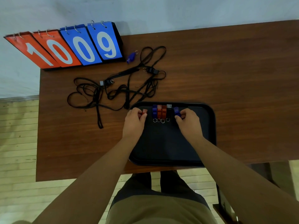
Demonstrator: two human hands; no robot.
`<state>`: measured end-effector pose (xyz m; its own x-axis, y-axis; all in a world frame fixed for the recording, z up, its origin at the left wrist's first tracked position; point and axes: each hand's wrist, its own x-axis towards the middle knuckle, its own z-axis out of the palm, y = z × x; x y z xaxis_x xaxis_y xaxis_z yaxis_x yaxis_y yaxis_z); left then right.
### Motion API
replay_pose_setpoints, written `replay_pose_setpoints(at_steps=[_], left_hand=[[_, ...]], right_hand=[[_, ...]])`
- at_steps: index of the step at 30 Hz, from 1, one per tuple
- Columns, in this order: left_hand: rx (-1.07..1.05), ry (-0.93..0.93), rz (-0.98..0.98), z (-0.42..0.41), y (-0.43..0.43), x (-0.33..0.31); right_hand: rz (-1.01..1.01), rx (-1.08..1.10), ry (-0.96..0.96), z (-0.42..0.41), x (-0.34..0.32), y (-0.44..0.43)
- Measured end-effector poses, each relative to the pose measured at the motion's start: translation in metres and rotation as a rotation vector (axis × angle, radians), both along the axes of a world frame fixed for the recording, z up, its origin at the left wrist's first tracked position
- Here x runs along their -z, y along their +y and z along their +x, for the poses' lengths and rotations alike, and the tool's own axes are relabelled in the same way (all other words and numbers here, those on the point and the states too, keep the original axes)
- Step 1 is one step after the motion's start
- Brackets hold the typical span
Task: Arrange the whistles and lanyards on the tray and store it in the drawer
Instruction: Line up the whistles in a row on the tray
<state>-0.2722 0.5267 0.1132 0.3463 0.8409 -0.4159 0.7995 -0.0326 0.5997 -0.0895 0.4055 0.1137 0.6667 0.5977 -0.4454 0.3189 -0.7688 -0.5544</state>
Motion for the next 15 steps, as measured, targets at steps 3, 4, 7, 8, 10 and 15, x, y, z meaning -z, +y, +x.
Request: replay_pose_setpoints(at_steps=[3,4,7,8,10,15], left_hand=[[-0.025,-0.057,-0.034,0.008,0.0,0.003],[-0.031,-0.074,-0.043,0.011,0.0,0.004],[-0.019,-0.084,-0.043,0.016,0.002,0.008],[-0.01,-0.075,-0.036,0.016,0.002,0.01],[0.013,-0.057,-0.008,0.016,0.002,0.014],[0.033,-0.043,0.017,0.023,-0.001,0.015]], right_hand=[[0.006,0.0,0.001,0.0,0.001,0.0],[0.004,0.003,0.001,0.0,0.001,0.001],[0.005,0.0,-0.003,0.001,0.004,0.002],[0.011,-0.001,-0.003,0.002,0.005,0.003],[0.02,-0.004,-0.001,0.002,0.006,0.004],[0.039,0.005,0.009,0.0,0.008,0.005]])
